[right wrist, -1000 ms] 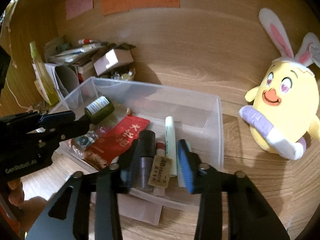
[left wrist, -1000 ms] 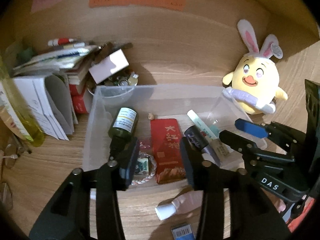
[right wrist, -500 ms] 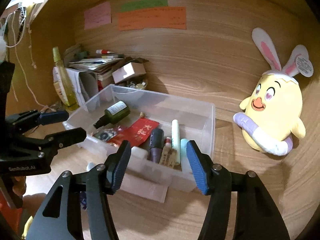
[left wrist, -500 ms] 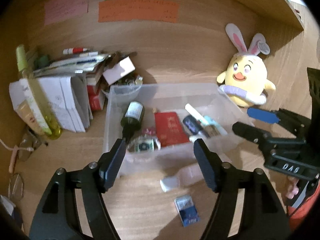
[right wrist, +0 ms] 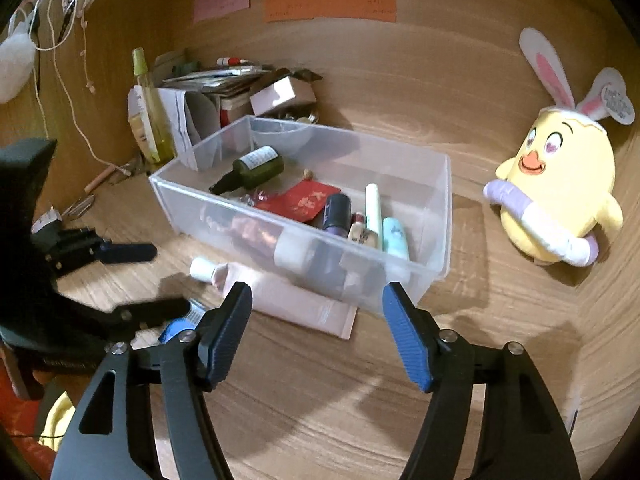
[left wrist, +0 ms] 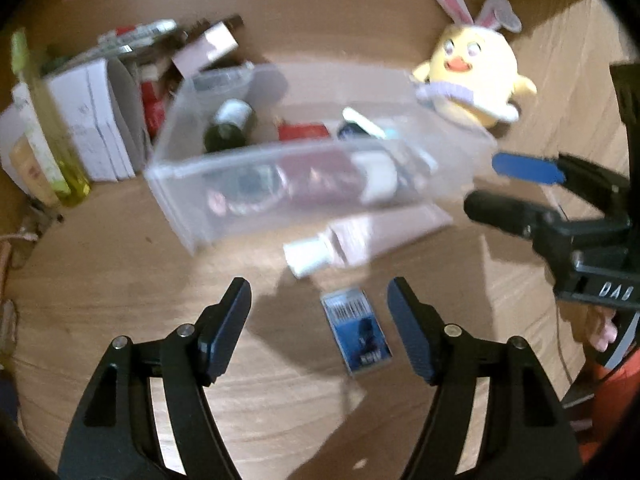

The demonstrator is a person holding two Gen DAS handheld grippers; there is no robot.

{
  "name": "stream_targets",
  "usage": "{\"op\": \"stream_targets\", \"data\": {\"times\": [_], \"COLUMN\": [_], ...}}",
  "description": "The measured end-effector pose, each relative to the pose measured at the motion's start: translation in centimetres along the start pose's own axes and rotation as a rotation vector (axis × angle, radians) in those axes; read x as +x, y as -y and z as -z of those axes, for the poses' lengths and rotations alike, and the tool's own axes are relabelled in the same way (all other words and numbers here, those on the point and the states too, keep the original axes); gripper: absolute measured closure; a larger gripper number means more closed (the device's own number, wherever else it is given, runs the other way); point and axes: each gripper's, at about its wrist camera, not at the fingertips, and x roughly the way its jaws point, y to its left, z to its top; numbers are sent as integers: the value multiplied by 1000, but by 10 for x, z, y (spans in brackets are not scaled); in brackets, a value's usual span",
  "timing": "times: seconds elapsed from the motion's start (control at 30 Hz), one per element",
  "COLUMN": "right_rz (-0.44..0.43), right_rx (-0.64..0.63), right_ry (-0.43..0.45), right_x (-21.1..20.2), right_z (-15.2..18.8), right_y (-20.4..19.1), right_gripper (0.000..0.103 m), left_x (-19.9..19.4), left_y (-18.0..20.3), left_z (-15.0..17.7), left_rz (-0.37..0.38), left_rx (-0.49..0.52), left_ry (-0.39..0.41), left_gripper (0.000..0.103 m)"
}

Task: Organize objects
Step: 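Withdraw both tools toward the blue card box and pink-white tube, then grasp the blue card box with the left tool while the right tool grasps the pink-white tube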

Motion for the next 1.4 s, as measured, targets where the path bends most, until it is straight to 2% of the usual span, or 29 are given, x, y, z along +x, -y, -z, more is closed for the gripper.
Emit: {"op": "stream_targets", "data": {"times": [0.17,0.33,0.4,0.53,0.67,0.8,0.9,1.0,1.17,1.23,1.3,1.37,1.4], "right_rz": [-63,-121,-132,-144,-132,-101,-91,-100,-162,-195,-185,-179,-173], "right_rx": [-36,-132,-154,-192,-259,-325,-348,-346,-278,-246,-234,-224,-218], "right_ry": [-25,-59,-71,-102,-117,-148,-166,-179,-233,-256,-259,-256,-254], "right_x": [5,22,31,49,64,79,88,91,96,95,90,87,85], "right_z": [2,0,-2,-9,-11,-11,-12,-14,-20,-19,-17,-13,-12], "right_y": [-13,-43,-51,-61,-72,-82,-85,-86,-73,-68,-64,-61,-60], "right_gripper": [32,31,31,32,33,46,48,52,58,70,79,83,90], "left_x": [8,8,7,-1,-12,-19,-21,-19,-17,-16,-16,-15,-14], "left_y": [5,7,6,-6,-28,-44,-48,-46,-40,-37,-36,-36,-36], "left_z": [11,18,20,27,36,41,42,39,37,37,37,35,34], "left_rz": [17,7,-9,1,-21,-36,-17,-15,-9,-21,-21,-15,-15], "left_rx": [16,24,28,-7,-68,-111,-120,-116,-88,-74,-70,-68,-69], "left_ry": [-46,-30,-23,-15,-3,-2,-8,-10,-9,-5,-3,-5,-5], "left_gripper": [35,57,76,76,76,76,76,76,73,73,73,73,73]}}
